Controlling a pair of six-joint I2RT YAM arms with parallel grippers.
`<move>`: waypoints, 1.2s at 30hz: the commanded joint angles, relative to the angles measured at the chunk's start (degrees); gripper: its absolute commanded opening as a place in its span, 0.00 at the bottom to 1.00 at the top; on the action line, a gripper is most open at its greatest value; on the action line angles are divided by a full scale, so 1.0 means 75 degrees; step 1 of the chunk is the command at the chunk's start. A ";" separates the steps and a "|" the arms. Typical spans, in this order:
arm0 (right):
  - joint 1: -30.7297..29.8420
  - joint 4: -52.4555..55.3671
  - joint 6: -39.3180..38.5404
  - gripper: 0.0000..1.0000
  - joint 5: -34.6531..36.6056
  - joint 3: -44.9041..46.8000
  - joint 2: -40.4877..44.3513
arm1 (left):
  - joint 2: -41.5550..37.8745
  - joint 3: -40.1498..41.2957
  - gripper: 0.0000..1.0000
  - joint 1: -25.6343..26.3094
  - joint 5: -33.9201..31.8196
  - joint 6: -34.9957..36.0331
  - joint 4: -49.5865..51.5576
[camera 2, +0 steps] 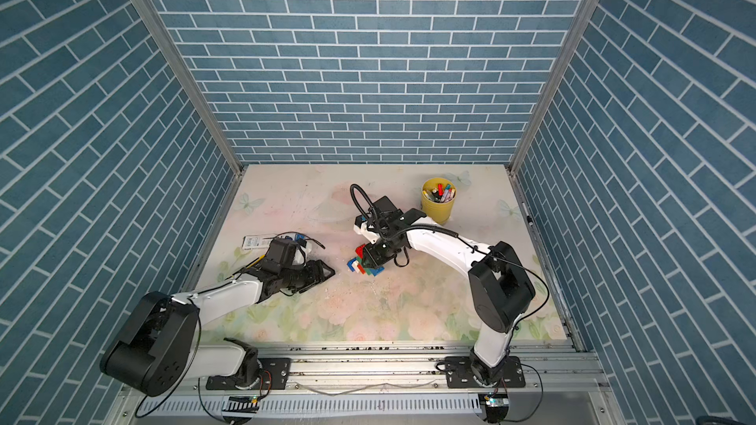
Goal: Assemble the letter y with lego
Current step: Pick up the lego brick from the center of the board, then place the lego brick at the center of the board.
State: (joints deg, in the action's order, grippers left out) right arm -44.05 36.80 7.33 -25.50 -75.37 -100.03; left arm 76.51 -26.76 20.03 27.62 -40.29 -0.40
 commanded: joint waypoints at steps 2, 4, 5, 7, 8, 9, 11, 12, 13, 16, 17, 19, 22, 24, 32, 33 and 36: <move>0.0263 -0.0875 0.0422 0.18 -0.1370 0.0436 0.0133 | -0.0076 -0.0064 0.67 -0.0069 -0.0191 0.0013 0.0806; 0.0358 -0.1088 0.0471 0.19 -0.1682 0.0581 0.0097 | -0.0080 -0.0088 0.67 -0.0069 -0.0212 0.0019 0.0843; 0.0392 -0.1191 0.0487 0.19 -0.1845 0.0644 0.0047 | -0.0076 -0.0095 0.67 -0.0069 -0.0203 0.0029 0.0848; 0.0468 -0.1329 0.0532 0.19 -0.2088 0.0718 -0.0095 | -0.0021 -0.0102 0.67 -0.0069 -0.0201 0.0032 0.0851; 0.0494 -0.1399 0.0567 0.19 -0.2163 0.0747 -0.0177 | 0.0009 -0.0101 0.67 -0.0069 -0.0190 0.0035 0.0842; 0.0517 -0.1473 0.0589 0.19 -0.2239 0.0778 -0.0246 | 0.0019 -0.0099 0.67 -0.0069 -0.0179 0.0030 0.0839; 0.0563 -0.1607 0.0636 0.19 -0.2428 0.0838 -0.0396 | 0.0051 -0.0096 0.67 -0.0071 -0.0178 0.0029 0.0804; 0.0576 -0.1645 0.0639 0.19 -0.2486 0.0859 -0.0451 | 0.0063 -0.0094 0.67 -0.0072 -0.0180 0.0029 0.0815; 0.0593 -0.1696 0.0656 0.19 -0.2548 0.0862 -0.0520 | 0.0050 -0.0088 0.67 -0.0081 -0.0187 0.0029 0.0816; 0.0681 -0.1886 0.0715 0.19 -0.2751 0.0940 -0.0696 | 0.0068 -0.0094 0.67 -0.0087 -0.0197 0.0043 0.0816; 0.0705 -0.1941 0.0730 0.19 -0.2794 0.0955 -0.0758 | 0.0065 -0.0097 0.67 -0.0081 -0.0193 0.0059 0.0827; 0.0740 -0.2044 0.0755 0.19 -0.2918 0.1000 -0.0850 | 0.0103 -0.0102 0.67 -0.0092 -0.0201 0.0057 0.0823; 0.0785 -0.2218 0.0797 0.20 -0.3037 0.1106 -0.0946 | 0.0120 -0.0089 0.67 -0.0093 -0.0193 0.0058 0.0822; 0.0833 -0.2342 0.0836 0.21 -0.3175 0.1173 -0.1015 | 0.0135 -0.0109 0.67 -0.0093 -0.0195 0.0063 0.0812; 0.0961 -0.2662 0.0944 0.24 -0.3397 0.1343 -0.1225 | 0.0198 -0.0088 0.67 -0.0105 -0.0202 0.0064 0.0810; 0.0983 -0.2682 0.0944 0.25 -0.3419 0.1344 -0.1250 | 0.0199 -0.0088 0.67 -0.0105 -0.0214 0.0058 0.0824; 0.1022 -0.2759 0.0991 0.31 -0.3407 0.1400 -0.1276 | 0.0187 -0.0093 0.66 -0.0107 -0.0223 0.0063 0.0839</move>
State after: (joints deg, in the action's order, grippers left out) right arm -36.88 17.76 14.22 -49.54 -65.67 -108.64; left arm 76.62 -27.73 19.68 27.66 -40.27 2.31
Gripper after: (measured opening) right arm 0.341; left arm 0.664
